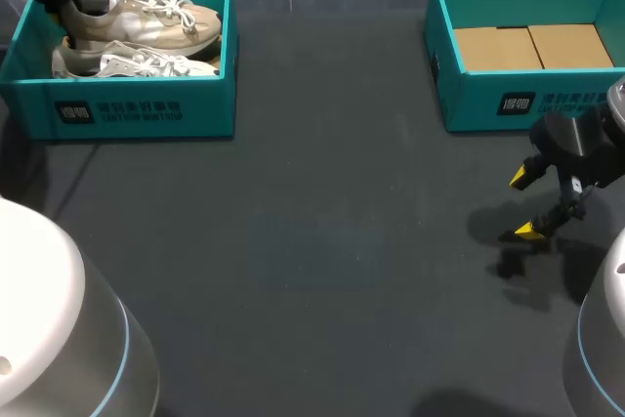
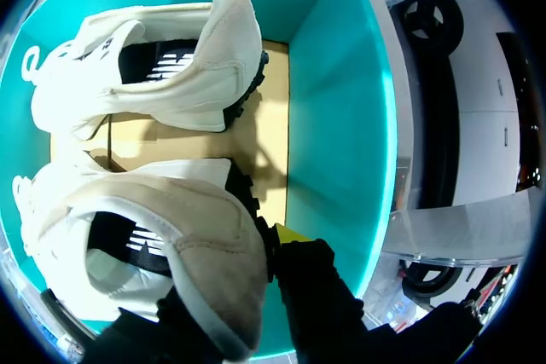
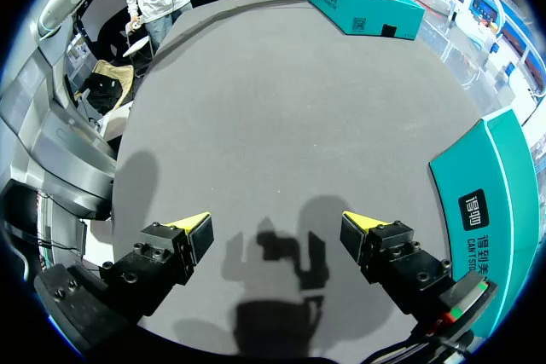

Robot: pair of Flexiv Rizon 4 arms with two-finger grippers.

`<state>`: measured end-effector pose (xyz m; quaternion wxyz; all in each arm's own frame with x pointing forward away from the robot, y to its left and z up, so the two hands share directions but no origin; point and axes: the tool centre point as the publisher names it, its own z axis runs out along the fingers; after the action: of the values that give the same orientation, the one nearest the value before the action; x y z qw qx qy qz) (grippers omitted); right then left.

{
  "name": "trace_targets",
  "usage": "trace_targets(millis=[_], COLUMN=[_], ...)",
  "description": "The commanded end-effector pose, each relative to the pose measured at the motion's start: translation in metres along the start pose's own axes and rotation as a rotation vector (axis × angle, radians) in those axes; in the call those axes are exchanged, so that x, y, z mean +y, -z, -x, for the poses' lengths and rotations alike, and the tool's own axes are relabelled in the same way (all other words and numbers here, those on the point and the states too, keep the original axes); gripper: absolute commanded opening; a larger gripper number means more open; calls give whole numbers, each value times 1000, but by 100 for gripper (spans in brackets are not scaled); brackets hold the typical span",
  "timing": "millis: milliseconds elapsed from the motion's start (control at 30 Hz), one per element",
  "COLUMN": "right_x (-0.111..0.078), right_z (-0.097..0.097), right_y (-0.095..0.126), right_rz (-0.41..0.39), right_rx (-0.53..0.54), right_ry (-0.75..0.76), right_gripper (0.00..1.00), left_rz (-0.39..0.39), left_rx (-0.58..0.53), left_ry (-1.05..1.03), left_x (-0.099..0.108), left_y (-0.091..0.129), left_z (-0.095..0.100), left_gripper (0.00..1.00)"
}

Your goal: Take the shoe out of the shoebox, open the shoe tongue, remove and reinsert the insole, then place the shoe into the shoebox

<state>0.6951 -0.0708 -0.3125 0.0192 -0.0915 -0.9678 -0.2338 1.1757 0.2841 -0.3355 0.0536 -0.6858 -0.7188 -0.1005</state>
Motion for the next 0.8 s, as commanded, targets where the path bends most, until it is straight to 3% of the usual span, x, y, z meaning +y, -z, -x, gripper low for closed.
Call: trace_targets(millis=[33, 800], right_x=[0, 0], right_z=[-2, -2], right_y=[0, 0], right_rz=[-1, -1], right_rx=[-2, -2], right_ry=[0, 0], right_gripper=[100, 100], left_rz=[-9, 4], left_rx=[9, 3], left_ry=[4, -21], left_x=[10, 16], left_y=[-10, -35], left_z=[5, 16], left_gripper=[0, 0])
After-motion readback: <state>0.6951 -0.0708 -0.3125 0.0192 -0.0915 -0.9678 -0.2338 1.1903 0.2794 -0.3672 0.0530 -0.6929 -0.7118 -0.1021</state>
